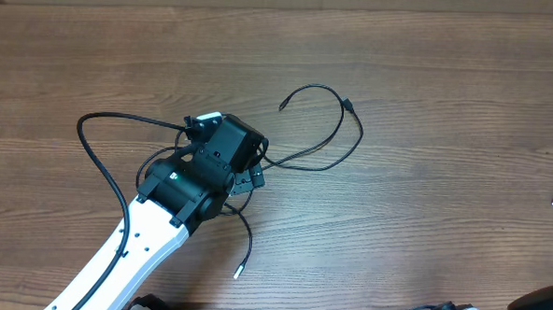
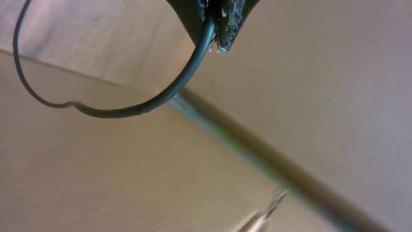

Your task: Untangle cables

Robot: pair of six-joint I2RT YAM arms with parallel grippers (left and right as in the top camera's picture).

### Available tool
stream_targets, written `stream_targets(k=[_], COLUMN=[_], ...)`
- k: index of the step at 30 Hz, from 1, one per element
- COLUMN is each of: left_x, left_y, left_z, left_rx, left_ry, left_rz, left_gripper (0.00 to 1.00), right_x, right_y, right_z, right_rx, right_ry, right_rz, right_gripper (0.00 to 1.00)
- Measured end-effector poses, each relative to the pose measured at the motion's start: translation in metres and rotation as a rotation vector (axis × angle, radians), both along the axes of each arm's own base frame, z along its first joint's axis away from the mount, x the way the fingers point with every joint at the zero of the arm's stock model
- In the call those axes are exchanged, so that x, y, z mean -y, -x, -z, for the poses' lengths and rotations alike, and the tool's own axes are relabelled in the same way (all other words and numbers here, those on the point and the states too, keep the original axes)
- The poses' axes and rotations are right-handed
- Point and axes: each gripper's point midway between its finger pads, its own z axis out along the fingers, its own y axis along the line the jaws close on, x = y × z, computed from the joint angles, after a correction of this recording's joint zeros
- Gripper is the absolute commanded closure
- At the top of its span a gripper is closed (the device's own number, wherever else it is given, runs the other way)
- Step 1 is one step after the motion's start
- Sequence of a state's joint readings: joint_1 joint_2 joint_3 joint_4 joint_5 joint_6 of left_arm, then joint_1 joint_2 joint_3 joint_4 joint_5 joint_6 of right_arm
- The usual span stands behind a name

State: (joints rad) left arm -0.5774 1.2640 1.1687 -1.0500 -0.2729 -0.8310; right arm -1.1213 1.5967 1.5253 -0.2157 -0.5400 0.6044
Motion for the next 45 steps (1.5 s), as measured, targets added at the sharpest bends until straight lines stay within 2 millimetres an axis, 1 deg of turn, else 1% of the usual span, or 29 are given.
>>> stream_targets(k=[3,4,5,6,8,12,15,18,21,23,24,26,29,31,33,34,35,37,39,40,42,43,45], left_x=[0.002,0.002,0.003,0.003,0.004,0.005,0.005,0.006,0.009,0.012,0.013,0.015,0.016,0.017,0.018,0.018,0.018,0.021,0.025,0.025,0.027,0.027,0.028], left_y=[0.001,0.001,0.001,0.002,0.002,0.002,0.003,0.002,0.000,-0.002,-0.003,-0.003,-0.002,-0.001,-0.001,-0.001,-0.001,-0.004,-0.008,-0.009,-0.010,-0.011,-0.011], left_z=[0.000,0.001,0.001,0.001,0.001,0.001,0.001,0.001,0.000,-0.002,-0.002,-0.002,-0.001,-0.001,-0.001,-0.001,-0.001,-0.003,-0.006,-0.006,-0.007,-0.008,-0.008], left_rx=[-0.006,-0.007,-0.008,-0.010,-0.014,-0.016,-0.017,-0.013,-0.004,0.005,0.007,0.008,0.001,-0.003,-0.003,-0.003,-0.003,0.014,0.032,0.037,0.044,0.047,0.051], left_ry=[0.008,0.010,0.013,0.016,0.021,0.024,0.025,0.022,0.023,0.030,0.031,0.034,0.031,0.027,0.023,0.021,0.020,0.027,0.043,0.046,0.051,0.051,0.048], left_rz=[0.005,0.006,0.007,0.009,0.011,0.013,0.016,0.031,0.055,0.073,0.079,0.098,0.123,0.142,0.156,0.162,0.168,0.175,0.179,0.179,0.184,0.187,0.195], left_gripper=[0.06,0.06,0.06,0.06,0.06,0.06,0.06,0.06,0.06,0.07,0.07,0.07,0.07,0.07,0.07,0.07,0.06,0.06,0.06,0.06,0.06,0.06,0.06], right_x=[0.019,0.023,0.029,0.030,0.035,0.035,0.026,0.002,-0.033,-0.064,-0.078,-0.117,-0.160,-0.186,-0.213,-0.232,-0.246,-0.286,-0.328,-0.344,-0.389,-0.399,-0.429], right_y=[0.015,0.018,0.022,0.023,0.028,0.027,0.014,-0.015,-0.048,-0.073,-0.083,-0.107,-0.128,-0.137,-0.143,-0.147,-0.150,-0.154,-0.156,-0.156,-0.157,-0.156,-0.152], right_z=[0.014,0.017,0.023,0.023,0.026,0.024,0.018,0.002,-0.008,-0.014,-0.017,-0.022,-0.025,-0.021,-0.012,-0.005,-0.001,0.015,0.036,0.045,0.066,0.074,0.092], right_rx=[-0.022,-0.027,-0.038,-0.040,-0.046,-0.046,-0.025,0.021,0.054,0.073,0.078,0.085,0.083,0.062,0.035,0.015,0.000,-0.053,-0.134,-0.169,-0.274,-0.316,-0.421], right_ry=[-0.017,-0.021,-0.027,-0.026,-0.030,-0.019,0.003,0.053,0.083,0.098,0.106,0.123,0.123,0.125,0.116,0.110,0.108,0.099,0.099,0.107,0.170,0.191,0.257], right_rz=[0.049,0.061,0.078,0.084,0.105,0.102,0.042,-0.091,-0.239,-0.347,-0.389,-0.492,-0.602,-0.679,-0.762,-0.820,-0.862,-0.969,-1.067,-1.097,-1.170,-1.179,-1.206], right_gripper=[0.96,0.83,0.13,0.00,0.00,0.00,0.00,0.00,0.00,0.00,0.00,0.00,0.00,0.00,0.00,0.00,0.00,0.00,0.00,0.00,0.00,0.00,0.00])
